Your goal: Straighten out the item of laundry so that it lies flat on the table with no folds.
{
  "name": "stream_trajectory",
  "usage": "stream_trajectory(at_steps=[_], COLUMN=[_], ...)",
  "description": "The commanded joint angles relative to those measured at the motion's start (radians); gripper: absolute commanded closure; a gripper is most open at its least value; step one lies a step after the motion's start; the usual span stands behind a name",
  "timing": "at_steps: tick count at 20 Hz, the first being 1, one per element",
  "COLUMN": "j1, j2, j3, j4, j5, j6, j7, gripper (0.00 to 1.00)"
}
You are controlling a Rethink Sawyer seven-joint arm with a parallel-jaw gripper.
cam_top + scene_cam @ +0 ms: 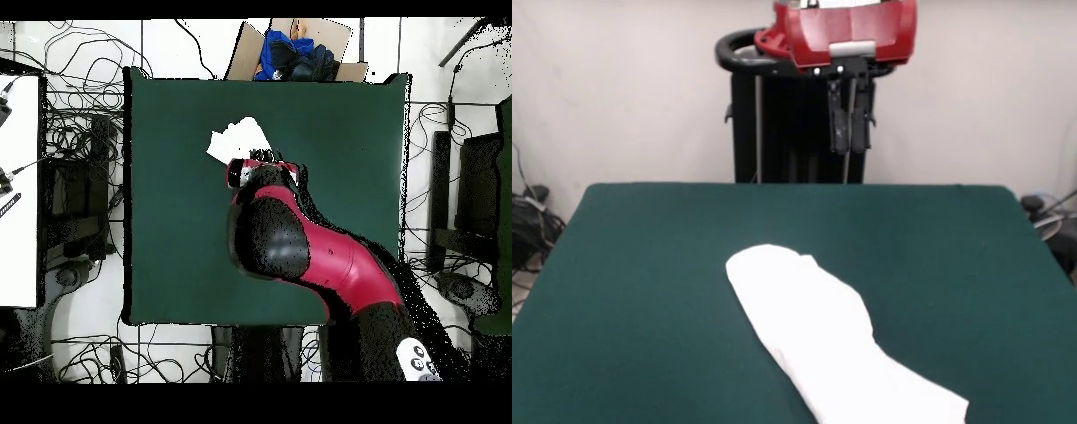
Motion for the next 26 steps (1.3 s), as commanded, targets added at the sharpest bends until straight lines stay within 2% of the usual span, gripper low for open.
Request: stream_trajectory(at_steps=[1, 4, 15, 26], j1=[-0.019, -0.017, 0.044, 0.047], j2=[0.072, 0.092, 0.090, 0.093], j3=[-0.018, -0.011, -0.067, -0.063], j4=[0.005, 0.007, -0.007, -0.007], j5=[0.021, 0.010, 0.045, 0.044], j6=[-0.028, -0.062, -0.052, -0.056], j7=[0.246, 0.252, 0.258, 0.264], gripper=[1.00, 1.00, 1.00, 1.00])
